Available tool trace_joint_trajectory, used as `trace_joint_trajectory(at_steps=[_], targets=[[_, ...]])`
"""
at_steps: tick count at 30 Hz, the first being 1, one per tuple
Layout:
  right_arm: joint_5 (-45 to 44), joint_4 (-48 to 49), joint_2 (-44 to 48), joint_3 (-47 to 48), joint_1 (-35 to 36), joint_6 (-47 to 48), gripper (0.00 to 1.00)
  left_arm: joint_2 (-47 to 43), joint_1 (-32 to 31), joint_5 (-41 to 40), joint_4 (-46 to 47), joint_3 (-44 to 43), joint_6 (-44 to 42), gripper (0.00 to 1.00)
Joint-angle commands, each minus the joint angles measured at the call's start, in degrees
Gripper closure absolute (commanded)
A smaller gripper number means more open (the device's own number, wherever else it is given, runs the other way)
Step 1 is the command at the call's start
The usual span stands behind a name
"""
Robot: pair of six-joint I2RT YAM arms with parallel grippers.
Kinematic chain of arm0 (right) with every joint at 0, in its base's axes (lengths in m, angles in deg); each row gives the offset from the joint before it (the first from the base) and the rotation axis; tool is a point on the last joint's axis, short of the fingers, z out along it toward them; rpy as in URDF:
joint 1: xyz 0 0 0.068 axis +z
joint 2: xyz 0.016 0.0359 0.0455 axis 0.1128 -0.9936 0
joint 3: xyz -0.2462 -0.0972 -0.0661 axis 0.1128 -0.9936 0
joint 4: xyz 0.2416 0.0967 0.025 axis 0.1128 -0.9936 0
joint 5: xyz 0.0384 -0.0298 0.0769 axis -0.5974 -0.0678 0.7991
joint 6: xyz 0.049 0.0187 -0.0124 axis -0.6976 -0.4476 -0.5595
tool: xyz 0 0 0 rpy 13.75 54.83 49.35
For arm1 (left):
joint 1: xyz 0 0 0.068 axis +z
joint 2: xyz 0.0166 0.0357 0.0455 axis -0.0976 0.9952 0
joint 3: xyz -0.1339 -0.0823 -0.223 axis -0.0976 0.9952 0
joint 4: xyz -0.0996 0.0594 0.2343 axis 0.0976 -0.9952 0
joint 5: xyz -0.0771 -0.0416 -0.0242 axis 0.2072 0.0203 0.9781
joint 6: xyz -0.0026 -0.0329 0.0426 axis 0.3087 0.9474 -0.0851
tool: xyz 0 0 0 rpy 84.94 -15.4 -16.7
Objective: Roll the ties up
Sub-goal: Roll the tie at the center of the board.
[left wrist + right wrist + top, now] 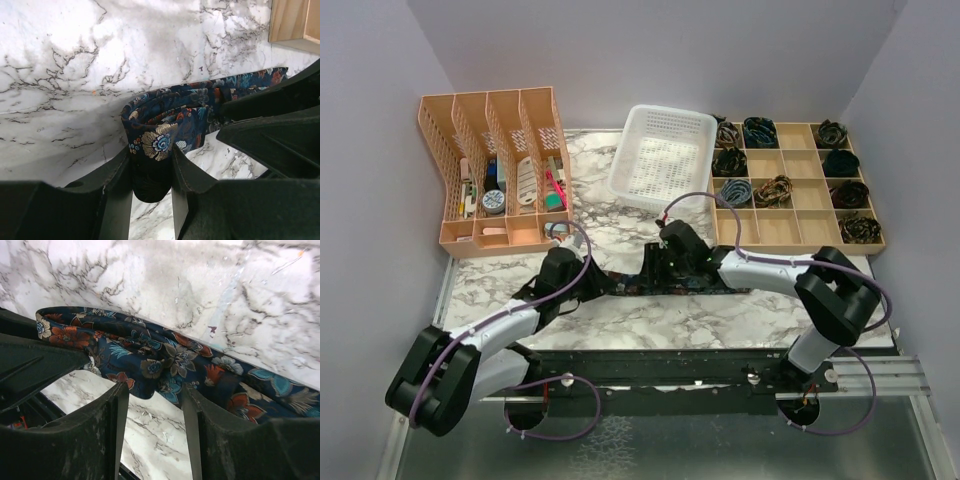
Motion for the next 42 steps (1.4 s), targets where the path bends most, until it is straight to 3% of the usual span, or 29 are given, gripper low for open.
trace_joint_trajectory(at_steps=[1, 13, 23, 42], targets=[[-2.31, -4.31, 4.34, 1.26, -1.26, 3.03, 0.47, -3.52, -1.13, -6.12, -8.24, -3.50, -2.16, 0.68], [-6.21, -6.52, 8.50, -1.52, -3.94, 5.42, 0.45, -2.26, -6.37, -16.66, -21.27, -11.49, -2.76, 0.74], [-8.30, -5.41, 10.09, -4.37, -5.37, 3.44, 0.47, 4.45, -15.58, -29.15, -30.90, -21.29, -1.34, 0.76], [-1.19, -0.39, 15.58, -12.63, -12.01, 0.15, 0.57, 19.77, -28.73, -46.01, -45.27, -38.91, 2.71, 0.77]])
